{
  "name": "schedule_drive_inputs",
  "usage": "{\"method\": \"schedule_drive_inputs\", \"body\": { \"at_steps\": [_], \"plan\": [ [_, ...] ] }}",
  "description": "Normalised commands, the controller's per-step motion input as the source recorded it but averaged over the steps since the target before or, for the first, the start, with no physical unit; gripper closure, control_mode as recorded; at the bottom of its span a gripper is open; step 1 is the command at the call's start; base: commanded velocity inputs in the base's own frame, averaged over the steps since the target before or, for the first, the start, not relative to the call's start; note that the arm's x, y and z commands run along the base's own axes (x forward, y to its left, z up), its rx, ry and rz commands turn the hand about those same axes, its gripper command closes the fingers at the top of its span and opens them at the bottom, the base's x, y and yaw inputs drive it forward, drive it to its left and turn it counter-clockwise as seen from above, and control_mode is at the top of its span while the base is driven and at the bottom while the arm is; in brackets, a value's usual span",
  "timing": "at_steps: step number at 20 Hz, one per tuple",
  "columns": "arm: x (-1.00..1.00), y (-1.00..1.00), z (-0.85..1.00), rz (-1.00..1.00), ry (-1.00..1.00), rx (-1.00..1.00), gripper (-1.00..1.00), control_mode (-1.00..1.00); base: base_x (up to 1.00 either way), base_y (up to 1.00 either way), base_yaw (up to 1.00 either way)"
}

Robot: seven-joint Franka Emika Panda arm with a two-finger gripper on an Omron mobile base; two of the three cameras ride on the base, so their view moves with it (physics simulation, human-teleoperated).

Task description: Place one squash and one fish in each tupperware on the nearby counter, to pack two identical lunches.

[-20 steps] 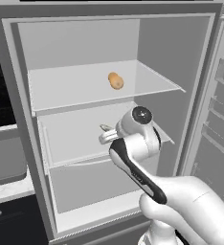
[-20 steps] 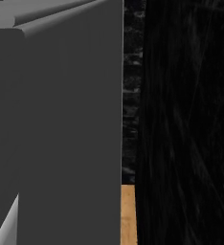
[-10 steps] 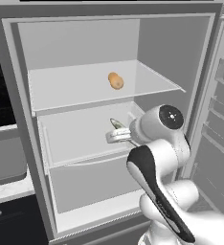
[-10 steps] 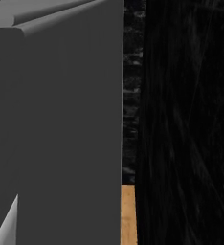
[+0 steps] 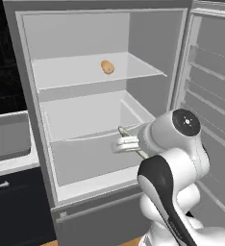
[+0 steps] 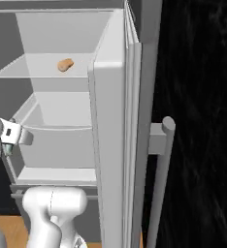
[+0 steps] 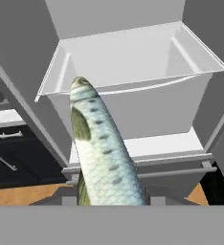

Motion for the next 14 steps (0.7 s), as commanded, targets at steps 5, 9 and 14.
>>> {"method": "schedule_drive_inputs", "body": {
  "at_steps": [5,9,14],
  "plan": [
    [0.0,0.0,0.0,0.0,0.0,0.0,1.0,1.0,-0.55,0.99,0.0],
    [0.0,0.0,0.0,0.0,0.0,0.0,1.0,1.0,-0.03,1.0,0.0],
    [0.0,0.0,0.0,0.0,0.0,0.0,1.0,1.0,0.27,1.0,0.0]
  ]
}}
